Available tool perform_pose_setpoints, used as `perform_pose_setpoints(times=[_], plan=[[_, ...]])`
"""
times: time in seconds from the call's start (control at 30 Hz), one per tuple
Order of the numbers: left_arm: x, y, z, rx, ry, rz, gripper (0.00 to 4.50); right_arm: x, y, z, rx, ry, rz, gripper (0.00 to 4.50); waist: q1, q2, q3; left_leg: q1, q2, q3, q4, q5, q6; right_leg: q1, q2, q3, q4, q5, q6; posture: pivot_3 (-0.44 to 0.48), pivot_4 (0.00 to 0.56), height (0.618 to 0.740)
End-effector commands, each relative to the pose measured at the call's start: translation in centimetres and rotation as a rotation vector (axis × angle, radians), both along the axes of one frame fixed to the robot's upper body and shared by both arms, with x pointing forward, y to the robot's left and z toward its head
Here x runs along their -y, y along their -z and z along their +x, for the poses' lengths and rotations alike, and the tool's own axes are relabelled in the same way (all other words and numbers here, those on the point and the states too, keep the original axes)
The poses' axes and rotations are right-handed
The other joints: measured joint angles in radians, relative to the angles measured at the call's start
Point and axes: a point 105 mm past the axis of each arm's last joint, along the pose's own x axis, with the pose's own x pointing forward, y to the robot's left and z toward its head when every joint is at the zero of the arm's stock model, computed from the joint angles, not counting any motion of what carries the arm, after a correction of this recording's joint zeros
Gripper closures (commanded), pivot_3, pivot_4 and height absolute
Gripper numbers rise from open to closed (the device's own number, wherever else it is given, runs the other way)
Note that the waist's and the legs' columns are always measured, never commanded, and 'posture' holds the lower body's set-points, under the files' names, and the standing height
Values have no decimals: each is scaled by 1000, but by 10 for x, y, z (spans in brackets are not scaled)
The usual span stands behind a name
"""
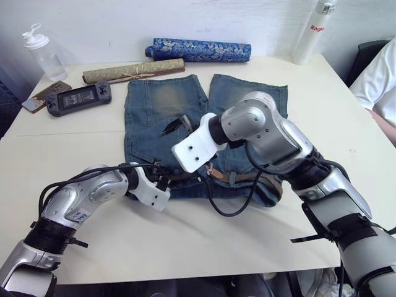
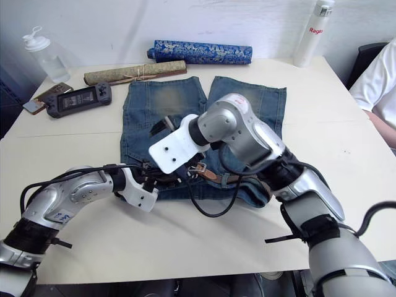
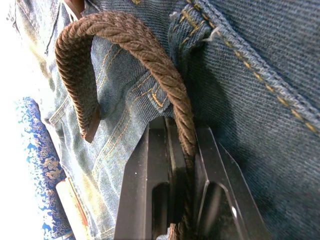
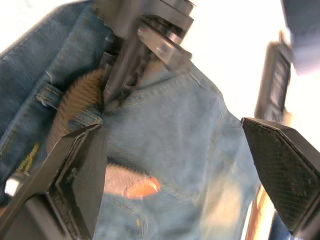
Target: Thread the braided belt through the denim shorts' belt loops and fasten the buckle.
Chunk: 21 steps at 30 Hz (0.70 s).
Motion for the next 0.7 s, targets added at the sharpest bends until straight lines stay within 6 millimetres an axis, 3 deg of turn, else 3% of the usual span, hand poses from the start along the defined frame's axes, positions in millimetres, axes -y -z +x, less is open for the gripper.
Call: perform_pose_setpoints(times=[0.03, 0.3, 0.47, 0.7], plan=[[1, 28, -5, -88, -3, 51, 4500, -8, 4, -1, 61, -102, -135, 9, -1, 0, 0, 0, 0, 0, 0, 0, 0, 0, 0, 0, 0, 0, 0, 0, 150, 645], [2, 29, -8, -94, -15, 36, 4500, 3, 5, 35, 166, -46, -280, 9, -1, 0, 0, 0, 0, 0, 0, 0, 0, -1, 0, 0, 1, 0, 0, 0, 150, 645], [2, 29, -9, -93, -19, 34, 4500, 12, 14, 44, 180, -39, -341, 9, -2, 0, 0, -1, 0, 0, 0, 0, 0, -1, 0, 0, 2, 0, -1, 0, 150, 645], [2, 28, -9, -95, -21, 33, 4500, 8, 25, 45, 177, -59, -363, 9, -3, 1, 0, -1, 0, 0, 0, 0, 0, -2, 0, 0, 7, 0, -1, 0, 150, 645]])
